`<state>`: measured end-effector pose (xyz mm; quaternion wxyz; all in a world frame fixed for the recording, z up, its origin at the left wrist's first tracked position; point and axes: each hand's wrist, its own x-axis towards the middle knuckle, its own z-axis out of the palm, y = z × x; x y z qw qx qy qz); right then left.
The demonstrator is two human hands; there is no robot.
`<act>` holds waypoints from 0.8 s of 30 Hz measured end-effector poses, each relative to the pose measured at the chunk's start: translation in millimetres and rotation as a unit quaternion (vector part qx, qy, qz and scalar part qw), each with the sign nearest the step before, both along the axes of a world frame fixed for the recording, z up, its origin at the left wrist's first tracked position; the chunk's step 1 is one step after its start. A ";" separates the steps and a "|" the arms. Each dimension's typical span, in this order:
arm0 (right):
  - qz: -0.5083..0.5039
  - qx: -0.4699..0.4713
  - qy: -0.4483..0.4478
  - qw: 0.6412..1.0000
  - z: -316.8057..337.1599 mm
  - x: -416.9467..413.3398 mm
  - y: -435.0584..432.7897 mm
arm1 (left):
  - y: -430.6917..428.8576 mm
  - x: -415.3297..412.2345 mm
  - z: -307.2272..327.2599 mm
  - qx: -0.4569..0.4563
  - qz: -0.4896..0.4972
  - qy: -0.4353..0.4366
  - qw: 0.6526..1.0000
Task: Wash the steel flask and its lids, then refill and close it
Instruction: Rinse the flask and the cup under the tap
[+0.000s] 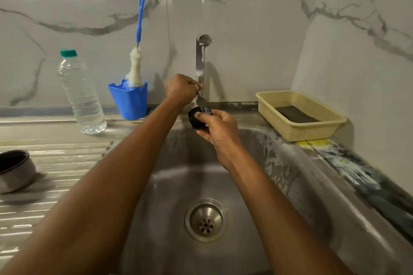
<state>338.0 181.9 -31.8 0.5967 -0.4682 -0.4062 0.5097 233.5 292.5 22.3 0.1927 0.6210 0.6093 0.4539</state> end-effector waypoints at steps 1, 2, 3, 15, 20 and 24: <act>0.002 -0.001 0.003 1.000 0.2 0.6 -0.6 | -3.0 0.3 -0.2 -0.005 0.002 -0.010 1.000; 0.004 -0.002 0.005 1.000 0.0 1.0 -1.0 | -5.4 0.7 -0.7 -0.010 0.005 -0.018 1.000; 0.005 -0.003 0.006 1.000 0.1 1.0 -1.5 | -6.6 0.9 -1.3 -0.013 0.009 -0.023 1.000; 0.009 -0.042 0.010 0.999 5.8 3.4 -6.6 | -86.3 -17.9 -26.4 -0.120 -0.121 -0.009 0.985; 0.002 -0.093 0.141 0.986 12.3 5.2 -14.4 | -119.5 -18.0 -41.4 -0.085 -0.168 -0.141 0.972; 0.031 -0.139 0.135 0.981 15.7 4.8 -20.2 | -117.8 -21.6 -55.0 -0.048 -0.161 -0.063 0.984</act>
